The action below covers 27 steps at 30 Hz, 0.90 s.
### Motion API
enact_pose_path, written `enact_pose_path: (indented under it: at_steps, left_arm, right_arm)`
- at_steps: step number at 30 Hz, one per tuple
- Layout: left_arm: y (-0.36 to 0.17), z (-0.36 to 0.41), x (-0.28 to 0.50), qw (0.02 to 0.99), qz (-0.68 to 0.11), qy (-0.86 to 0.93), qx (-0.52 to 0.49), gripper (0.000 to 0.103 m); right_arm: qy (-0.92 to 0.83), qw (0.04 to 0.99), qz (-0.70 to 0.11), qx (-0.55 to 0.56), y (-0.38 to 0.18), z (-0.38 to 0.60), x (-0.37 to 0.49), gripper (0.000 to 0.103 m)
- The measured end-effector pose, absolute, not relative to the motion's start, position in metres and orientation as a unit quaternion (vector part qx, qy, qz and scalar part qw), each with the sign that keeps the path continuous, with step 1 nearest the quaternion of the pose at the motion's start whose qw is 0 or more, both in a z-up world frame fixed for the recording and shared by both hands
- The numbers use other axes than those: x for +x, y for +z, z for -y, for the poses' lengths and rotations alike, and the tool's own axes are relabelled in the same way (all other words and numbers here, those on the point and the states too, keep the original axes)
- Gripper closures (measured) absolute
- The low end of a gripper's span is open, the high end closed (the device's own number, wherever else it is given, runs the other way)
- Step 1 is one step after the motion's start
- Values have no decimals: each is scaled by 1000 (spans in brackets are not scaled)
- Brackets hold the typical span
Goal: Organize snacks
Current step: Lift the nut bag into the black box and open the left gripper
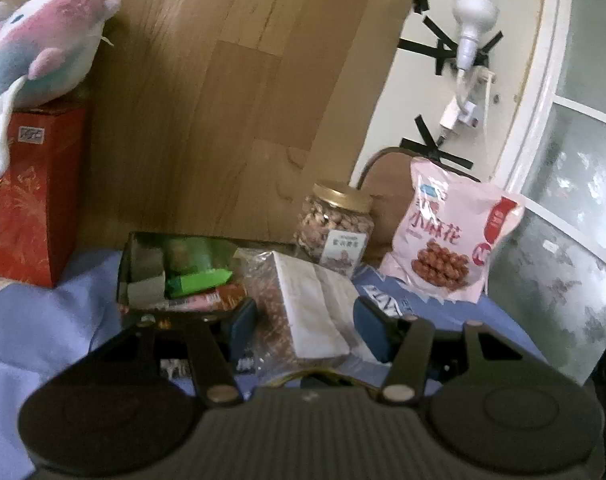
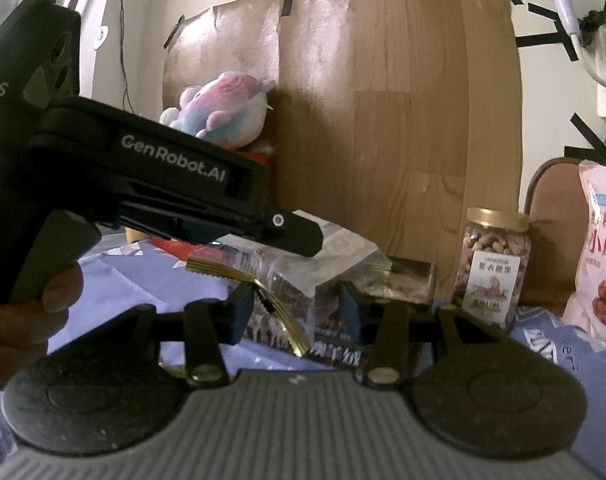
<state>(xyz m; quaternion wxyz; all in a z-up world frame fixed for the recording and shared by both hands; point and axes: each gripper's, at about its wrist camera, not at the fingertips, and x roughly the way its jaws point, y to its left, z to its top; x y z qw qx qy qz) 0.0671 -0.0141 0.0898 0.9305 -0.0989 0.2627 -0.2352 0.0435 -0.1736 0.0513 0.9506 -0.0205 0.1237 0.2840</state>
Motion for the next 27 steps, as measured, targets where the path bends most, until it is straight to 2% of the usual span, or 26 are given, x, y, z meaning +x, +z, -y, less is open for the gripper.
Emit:
enact_pose_path:
  at_steps: [13, 27]
  left_arm:
    - [71, 25, 146, 945, -276, -159, -76, 47]
    - [71, 24, 92, 962, -255, -100, 9, 40]
  right_arm:
    - [223, 966, -132, -21, 27, 165, 125, 52]
    - [235, 963, -130, 18, 29, 179, 59, 48]
